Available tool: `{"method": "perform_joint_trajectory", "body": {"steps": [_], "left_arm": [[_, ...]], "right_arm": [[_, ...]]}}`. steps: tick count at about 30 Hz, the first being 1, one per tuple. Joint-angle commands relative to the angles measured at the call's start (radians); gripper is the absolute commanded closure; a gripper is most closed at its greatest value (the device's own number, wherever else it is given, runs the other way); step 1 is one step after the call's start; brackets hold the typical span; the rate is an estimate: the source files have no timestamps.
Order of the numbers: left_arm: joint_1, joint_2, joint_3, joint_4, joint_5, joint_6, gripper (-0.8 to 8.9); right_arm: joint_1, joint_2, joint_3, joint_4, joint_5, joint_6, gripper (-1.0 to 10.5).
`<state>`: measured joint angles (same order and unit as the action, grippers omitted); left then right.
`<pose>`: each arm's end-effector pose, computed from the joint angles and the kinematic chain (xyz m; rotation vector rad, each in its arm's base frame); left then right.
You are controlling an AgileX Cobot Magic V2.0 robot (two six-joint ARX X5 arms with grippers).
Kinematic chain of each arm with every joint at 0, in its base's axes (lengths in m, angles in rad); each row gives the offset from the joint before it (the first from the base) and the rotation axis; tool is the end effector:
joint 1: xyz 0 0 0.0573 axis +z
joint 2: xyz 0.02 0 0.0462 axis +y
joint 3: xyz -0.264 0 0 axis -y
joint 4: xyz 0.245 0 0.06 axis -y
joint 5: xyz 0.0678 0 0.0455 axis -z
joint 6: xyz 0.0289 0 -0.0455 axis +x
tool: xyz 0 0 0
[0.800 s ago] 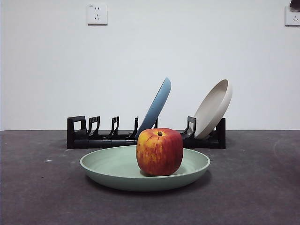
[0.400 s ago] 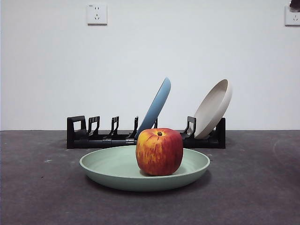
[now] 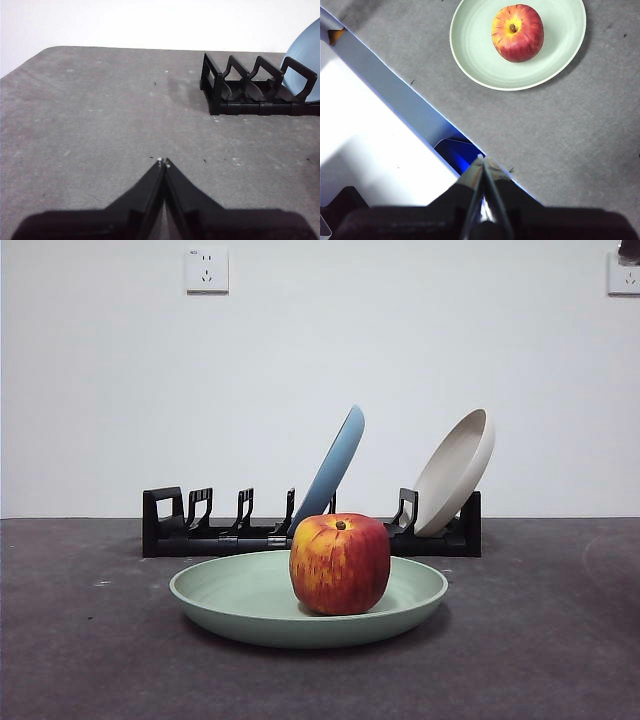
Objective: Take the green plate from the plate rack,put the plate on the table,take the apple from the table,put the apple in the plate
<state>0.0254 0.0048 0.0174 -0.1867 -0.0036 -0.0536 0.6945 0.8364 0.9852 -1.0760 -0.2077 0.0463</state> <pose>0.0954 0.0025 0.1511 -0.0554 0.1733 0.0336 0.0993 0.0904 0.3183 -0.1906 0.9475 0.8125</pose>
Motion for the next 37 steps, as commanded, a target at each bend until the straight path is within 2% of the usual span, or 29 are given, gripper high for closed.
{"method": "perform_joint_trajectory", "body": {"steps": [1,3,5,10,14,17,20,24,28,37], "left_arm": [[0.003,-0.002,-0.013,0.0,0.006,-0.006,8.17],[0.003,-0.002,-0.013,0.0,0.006,-0.006,8.17],[0.003,-0.002,-0.013,0.0,0.006,-0.006,8.17],[0.003,-0.002,-0.013,0.0,0.006,-0.006,8.17],[0.003,-0.002,-0.013,0.0,0.006,-0.006,8.17],[0.003,-0.002,-0.013,0.0,0.006,-0.006,8.17],[0.003,-0.002,-0.013,0.0,0.006,-0.006,8.17],[0.003,-0.002,-0.013,0.0,0.006,-0.006,8.17],[0.003,-0.002,-0.013,0.0,0.006,-0.006,8.17],[0.003,-0.002,-0.013,0.0,0.006,-0.006,8.17]], "right_arm": [[-0.003,-0.004,0.002,0.006,0.002,0.0,9.5],[-0.043,-0.026,0.002,0.035,0.025,-0.075,9.5],[-0.102,-0.058,-0.008,0.113,0.023,-0.097,9.5],[-0.312,-0.195,-0.104,0.366,-0.077,-0.072,9.5],[-0.465,-0.332,-0.278,0.562,-0.08,-0.074,9.5],[-0.54,-0.446,-0.45,0.732,-0.078,-0.057,9.5],[-0.58,-0.545,-0.609,0.874,-0.068,-0.027,9.5],[-0.597,-0.659,-0.794,0.988,0.022,0.008,9.5],[-0.597,-0.734,-0.893,1.0,0.089,0.043,9.5],[-0.597,-0.813,-0.98,0.967,0.084,0.043,9.5]]}}
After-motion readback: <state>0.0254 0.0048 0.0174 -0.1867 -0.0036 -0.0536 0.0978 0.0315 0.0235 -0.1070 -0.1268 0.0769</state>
